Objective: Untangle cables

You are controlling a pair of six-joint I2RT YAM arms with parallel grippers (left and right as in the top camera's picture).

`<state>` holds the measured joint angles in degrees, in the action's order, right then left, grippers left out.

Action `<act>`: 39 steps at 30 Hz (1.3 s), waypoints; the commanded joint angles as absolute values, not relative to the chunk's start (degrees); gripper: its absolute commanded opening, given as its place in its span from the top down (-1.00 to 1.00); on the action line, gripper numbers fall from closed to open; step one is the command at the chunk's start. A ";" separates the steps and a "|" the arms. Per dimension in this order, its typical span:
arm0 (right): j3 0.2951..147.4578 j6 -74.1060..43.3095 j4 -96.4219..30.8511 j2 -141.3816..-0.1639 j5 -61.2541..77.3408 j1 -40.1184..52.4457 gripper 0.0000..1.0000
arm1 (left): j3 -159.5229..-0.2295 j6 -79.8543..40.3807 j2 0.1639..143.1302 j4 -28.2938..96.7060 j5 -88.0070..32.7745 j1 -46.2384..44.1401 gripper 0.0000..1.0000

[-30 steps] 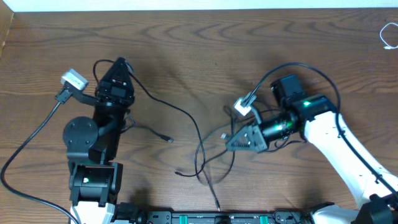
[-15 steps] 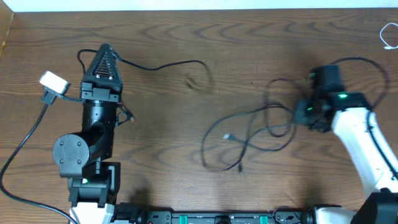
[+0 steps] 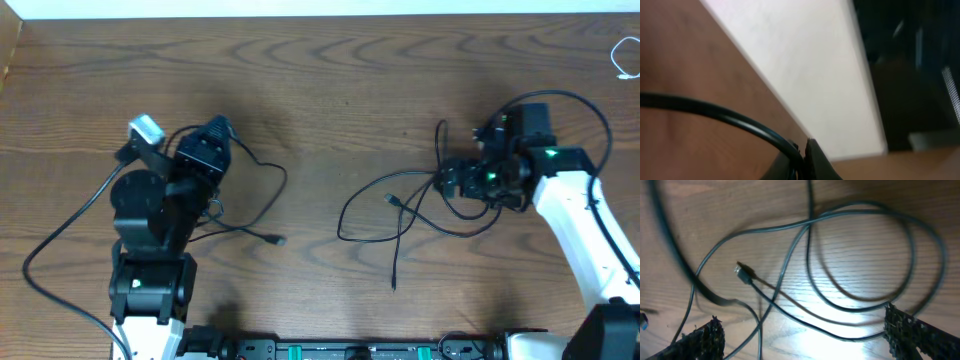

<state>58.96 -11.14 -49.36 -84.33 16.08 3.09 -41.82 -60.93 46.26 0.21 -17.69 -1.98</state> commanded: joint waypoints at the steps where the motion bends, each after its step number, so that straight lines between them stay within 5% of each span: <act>1: 58.33 -17.76 -48.75 -87.94 10.72 6.63 -0.99 | -42.61 -58.02 48.51 3.88 -24.05 -2.90 0.85; 16: 58.33 -34.00 -35.55 -104.25 5.45 14.94 -0.96 | -42.61 -53.58 53.93 7.73 -24.03 -4.91 0.85; 18: 58.33 -36.16 -35.79 -105.34 2.70 15.33 -0.69 | -42.61 -53.60 53.91 7.73 -24.03 -4.91 0.85; 22: 58.33 -36.38 -34.83 -107.50 2.50 16.29 0.97 | -42.61 -53.58 53.91 7.70 -24.01 -4.91 0.85; 30: 59.64 -21.52 -26.37 -103.15 6.76 13.69 0.98 | -42.61 -53.58 53.91 8.27 -24.03 -4.91 0.86; 39: 71.02 -18.94 -28.56 -85.62 -2.55 -2.50 0.97 | -42.61 -53.60 53.93 8.99 -24.01 -4.91 0.85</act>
